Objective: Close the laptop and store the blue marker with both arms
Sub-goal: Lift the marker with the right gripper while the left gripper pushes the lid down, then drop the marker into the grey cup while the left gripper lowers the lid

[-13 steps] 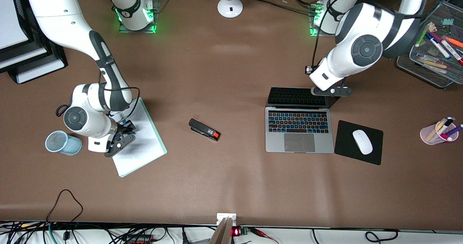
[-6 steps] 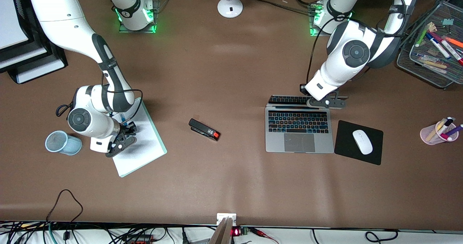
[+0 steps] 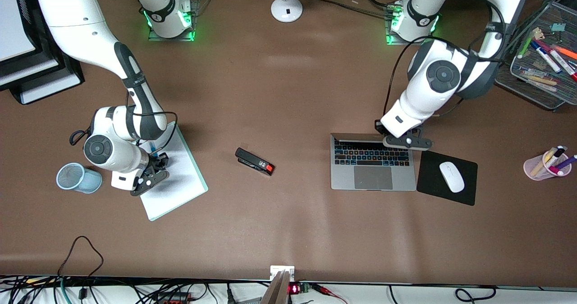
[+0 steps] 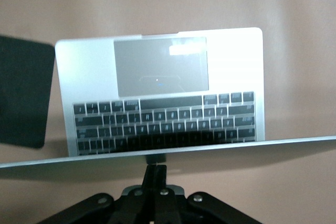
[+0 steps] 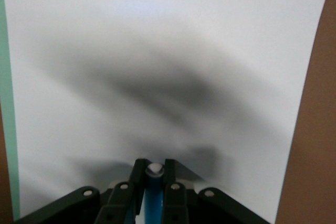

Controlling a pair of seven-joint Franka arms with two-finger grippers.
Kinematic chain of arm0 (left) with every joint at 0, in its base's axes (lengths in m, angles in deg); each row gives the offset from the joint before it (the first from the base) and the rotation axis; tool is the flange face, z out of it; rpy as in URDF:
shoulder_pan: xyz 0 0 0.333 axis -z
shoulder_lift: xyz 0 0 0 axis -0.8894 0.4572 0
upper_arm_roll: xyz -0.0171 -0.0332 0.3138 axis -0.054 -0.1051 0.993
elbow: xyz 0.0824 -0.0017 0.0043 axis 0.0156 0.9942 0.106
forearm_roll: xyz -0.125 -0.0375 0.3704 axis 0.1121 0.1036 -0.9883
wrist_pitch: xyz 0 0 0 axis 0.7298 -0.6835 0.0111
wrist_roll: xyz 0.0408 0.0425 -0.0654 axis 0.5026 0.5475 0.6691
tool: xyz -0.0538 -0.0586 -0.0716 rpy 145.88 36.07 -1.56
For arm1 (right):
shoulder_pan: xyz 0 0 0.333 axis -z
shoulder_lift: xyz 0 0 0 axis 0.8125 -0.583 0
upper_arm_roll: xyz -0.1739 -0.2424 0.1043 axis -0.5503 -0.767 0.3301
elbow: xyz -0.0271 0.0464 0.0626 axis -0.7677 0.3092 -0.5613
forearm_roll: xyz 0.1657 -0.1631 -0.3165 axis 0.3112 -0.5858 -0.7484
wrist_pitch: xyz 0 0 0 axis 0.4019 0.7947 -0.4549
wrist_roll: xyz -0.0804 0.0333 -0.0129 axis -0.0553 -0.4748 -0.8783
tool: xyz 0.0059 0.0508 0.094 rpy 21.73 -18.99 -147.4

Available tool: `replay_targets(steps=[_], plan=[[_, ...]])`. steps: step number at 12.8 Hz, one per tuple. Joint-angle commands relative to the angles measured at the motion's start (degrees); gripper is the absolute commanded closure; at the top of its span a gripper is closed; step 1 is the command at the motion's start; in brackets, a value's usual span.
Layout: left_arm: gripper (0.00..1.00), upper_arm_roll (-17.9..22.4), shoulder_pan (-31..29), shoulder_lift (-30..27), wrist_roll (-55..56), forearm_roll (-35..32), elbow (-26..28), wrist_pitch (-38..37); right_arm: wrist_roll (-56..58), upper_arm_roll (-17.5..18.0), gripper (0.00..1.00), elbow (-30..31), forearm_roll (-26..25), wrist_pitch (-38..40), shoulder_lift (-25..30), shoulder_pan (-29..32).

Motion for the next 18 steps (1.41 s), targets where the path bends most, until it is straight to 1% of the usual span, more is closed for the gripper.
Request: replay_targets(steps=[1, 3, 5, 7, 9, 10, 11, 12, 14, 16, 18], plan=[[1.00, 0.43, -0.19, 6.13, 0.14, -2.04, -7.09, -0.22, -0.42, -0.17, 1.00, 0.50, 0.67, 0.25, 2.30, 0.08], [1.00, 0.52, -0.01, 9.02, 0.40, -4.40, -9.02, 0.13, 0.89, -0.79, 1.00, 0.32, 0.32, 0.25, 4.75, 0.95], [1.00, 1.04, 0.25, 12.36, 0.49, -5.64, -12.36, 0.13, 7.01, -0.88, 1.00, -0.81, 0.05, 0.95, 6.78, 3.32], [1.00, 1.57, 0.34, 16.58, 0.49, -5.73, -16.14, 0.13, 14.92, -0.88, 1.00, -5.63, 0.49, 6.64, 7.49, 6.48], [1.00, 2.28, 0.69, 18.70, 0.49, -7.30, -17.38, 0.13, 21.78, -0.70, 1.00, -12.56, 1.02, 14.54, 7.32, 9.64], [1.00, 2.28, 0.78, 19.75, 0.75, -8.97, -17.73, 0.22, 24.86, -0.61, 1.00, -15.56, 2.67, 17.97, 7.14, 10.87], [1.00, 2.28, 0.86, 20.98, 1.71, -10.29, -18.52, 0.31, 28.63, -0.70, 1.00, -17.50, 6.26, 20.09, 7.05, 11.93], [1.00, 2.28, 0.78, 22.21, 2.59, -11.52, -19.49, 0.66, 32.58, -0.70, 1.00, -18.13, 10.73, 21.07, 7.05, 13.59], [1.00, 2.19, 0.86, 23.71, 2.86, -12.23, -19.76, 1.01, 39.44, -0.62, 1.00, -19.10, 17.86, 23.27, 7.23, 17.28], [1.00, 2.19, 0.86, 25.03, 3.21, -12.32, -20.80, 1.01, 47.09, -0.61, 1.00, -22.86, 27.69, 28.79, 6.70, 22.03], [1.00, 2.28, 0.86, 25.56, 3.22, -12.50, -21.17, 1.01, 53.94, -0.44, 1.00, -24.37, 36.84, 30.22, 4.69, 26.07]])
